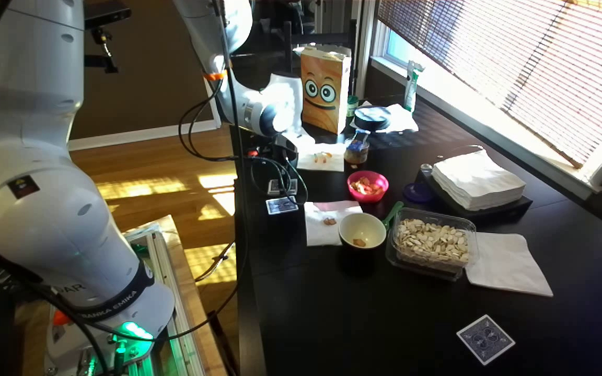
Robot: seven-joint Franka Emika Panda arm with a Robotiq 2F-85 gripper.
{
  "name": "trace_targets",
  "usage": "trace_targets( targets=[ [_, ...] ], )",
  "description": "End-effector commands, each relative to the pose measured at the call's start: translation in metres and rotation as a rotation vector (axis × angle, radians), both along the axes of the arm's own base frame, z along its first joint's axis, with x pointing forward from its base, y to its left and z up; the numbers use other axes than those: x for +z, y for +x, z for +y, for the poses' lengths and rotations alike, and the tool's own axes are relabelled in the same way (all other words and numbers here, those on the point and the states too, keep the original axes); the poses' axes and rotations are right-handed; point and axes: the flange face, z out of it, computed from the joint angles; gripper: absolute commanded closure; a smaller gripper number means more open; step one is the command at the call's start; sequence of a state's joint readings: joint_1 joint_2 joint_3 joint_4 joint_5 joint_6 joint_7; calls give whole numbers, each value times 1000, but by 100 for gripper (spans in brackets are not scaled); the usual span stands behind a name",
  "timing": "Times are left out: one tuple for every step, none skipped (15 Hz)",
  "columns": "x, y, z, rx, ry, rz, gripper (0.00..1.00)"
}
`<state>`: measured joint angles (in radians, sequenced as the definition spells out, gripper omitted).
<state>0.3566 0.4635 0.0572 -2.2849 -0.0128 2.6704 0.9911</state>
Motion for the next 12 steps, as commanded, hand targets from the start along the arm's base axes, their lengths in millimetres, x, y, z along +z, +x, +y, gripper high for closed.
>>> trace_targets(
  targets=[
    [6, -7, -7, -2, 8, -4, 55],
    [6, -7, -7, -2, 8, -4, 55],
    [7, -8, -7, -2, 8, -5, 55],
    [7, -8, -7, -1, 9, -6, 55],
    [8, -8, -7, -1, 9, -6, 55],
    [8, -8, -7, 0, 10, -7, 55],
    [8, -8, -7, 0, 10, -8, 55],
    [9, -8, -6, 1, 11, -9, 55],
    [10, -8, -7, 1, 10, -11, 55],
    [12, -9, -8, 1, 9, -13, 55],
    [12, -10, -9, 1, 7, -13, 55],
    [13, -10, -11, -1, 5, -13, 55]
  ],
)
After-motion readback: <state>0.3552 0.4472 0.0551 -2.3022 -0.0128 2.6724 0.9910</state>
